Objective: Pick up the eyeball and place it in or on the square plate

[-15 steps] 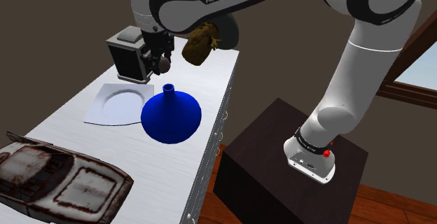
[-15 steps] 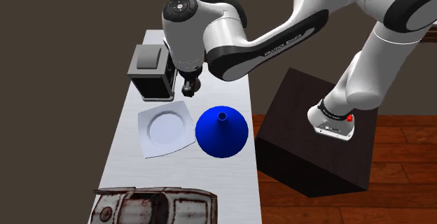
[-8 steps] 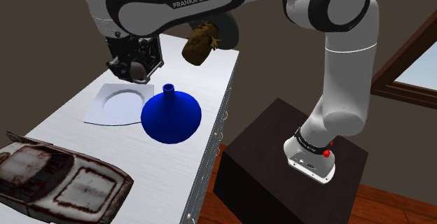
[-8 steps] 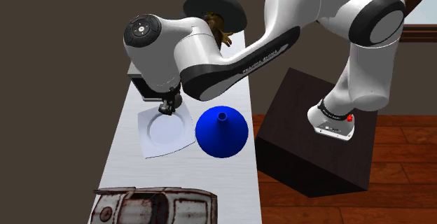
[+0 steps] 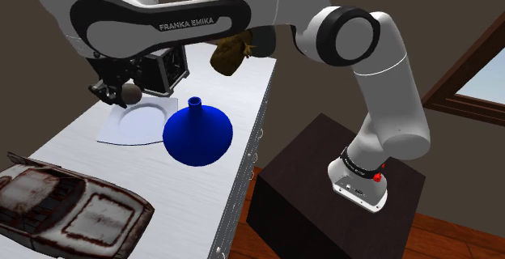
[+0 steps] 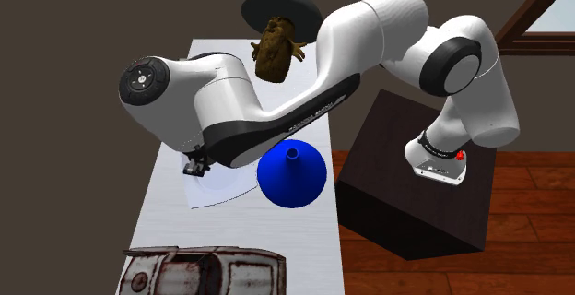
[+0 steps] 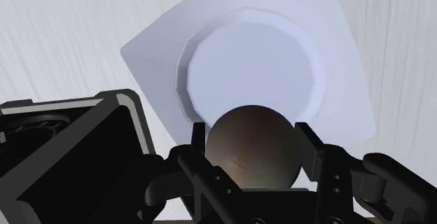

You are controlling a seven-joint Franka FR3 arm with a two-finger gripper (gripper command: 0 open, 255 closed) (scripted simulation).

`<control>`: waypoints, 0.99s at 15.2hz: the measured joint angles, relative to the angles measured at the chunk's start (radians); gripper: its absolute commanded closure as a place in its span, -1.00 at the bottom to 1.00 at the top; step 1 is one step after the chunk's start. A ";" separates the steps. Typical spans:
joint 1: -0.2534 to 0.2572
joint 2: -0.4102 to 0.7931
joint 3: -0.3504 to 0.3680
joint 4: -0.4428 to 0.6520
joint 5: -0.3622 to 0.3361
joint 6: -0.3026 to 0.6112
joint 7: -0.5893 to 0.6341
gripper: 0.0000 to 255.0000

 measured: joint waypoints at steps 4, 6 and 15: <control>-0.015 0.000 -0.001 -0.057 -0.003 0.051 0.015 1.00; -0.018 0.004 -0.002 -0.079 -0.006 0.075 0.023 1.00; -0.032 0.007 -0.004 -0.139 -0.012 0.133 0.040 1.00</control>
